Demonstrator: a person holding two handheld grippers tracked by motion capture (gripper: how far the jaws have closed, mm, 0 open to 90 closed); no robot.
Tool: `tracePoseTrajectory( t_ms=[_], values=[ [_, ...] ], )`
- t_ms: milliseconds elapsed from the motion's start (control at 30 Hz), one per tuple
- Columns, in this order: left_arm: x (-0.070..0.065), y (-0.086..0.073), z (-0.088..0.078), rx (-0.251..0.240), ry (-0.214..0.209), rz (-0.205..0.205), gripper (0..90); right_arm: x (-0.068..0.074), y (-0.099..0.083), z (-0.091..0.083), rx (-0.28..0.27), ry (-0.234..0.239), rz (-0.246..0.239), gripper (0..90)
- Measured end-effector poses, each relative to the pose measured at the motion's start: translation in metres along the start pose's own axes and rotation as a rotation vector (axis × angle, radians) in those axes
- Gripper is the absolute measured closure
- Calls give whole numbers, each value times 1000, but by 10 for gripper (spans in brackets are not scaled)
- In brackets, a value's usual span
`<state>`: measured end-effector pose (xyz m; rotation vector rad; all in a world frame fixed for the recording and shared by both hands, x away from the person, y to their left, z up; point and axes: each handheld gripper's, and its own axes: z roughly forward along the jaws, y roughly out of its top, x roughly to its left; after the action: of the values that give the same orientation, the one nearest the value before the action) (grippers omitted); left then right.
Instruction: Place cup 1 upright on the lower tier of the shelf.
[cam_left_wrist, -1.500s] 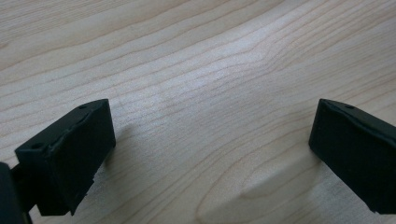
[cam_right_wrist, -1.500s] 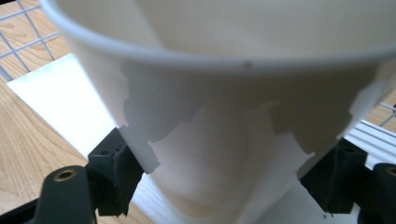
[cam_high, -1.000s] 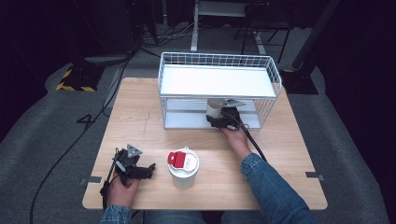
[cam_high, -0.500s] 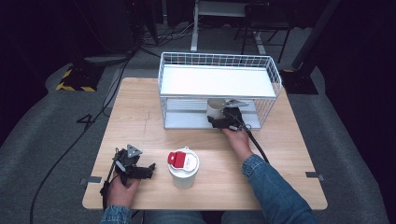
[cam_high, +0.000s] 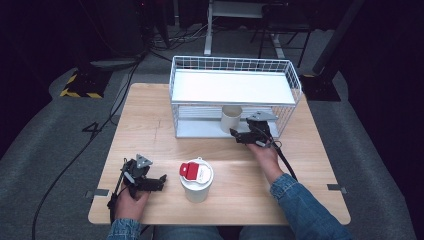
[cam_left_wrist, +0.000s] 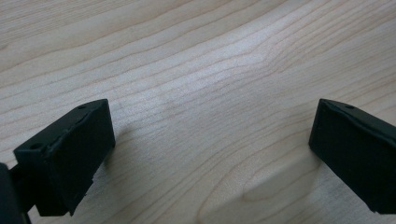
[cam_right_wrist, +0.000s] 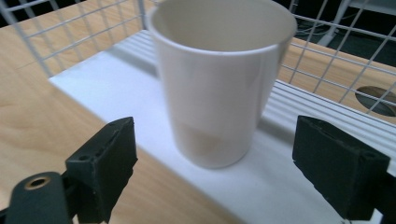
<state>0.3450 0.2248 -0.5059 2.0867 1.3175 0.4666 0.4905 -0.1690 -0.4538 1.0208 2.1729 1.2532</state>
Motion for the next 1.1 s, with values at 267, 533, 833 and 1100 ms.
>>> tracePoseTrajectory(
  t_ms=[267,533,833,1100],
  values=[
    [0,0,0,0,0,0,6,11,1,-40,-14,45,-52,140],
    [0,1,1,1,5,1,6,14,0,-84,-27,78,-60,140],
    [0,1,1,0,5,0,6,5,-11,-115,-9,88,-24,141],
    [-1,0,0,3,1,1,6,-7,-30,-135,9,79,-49,141]
  ],
)
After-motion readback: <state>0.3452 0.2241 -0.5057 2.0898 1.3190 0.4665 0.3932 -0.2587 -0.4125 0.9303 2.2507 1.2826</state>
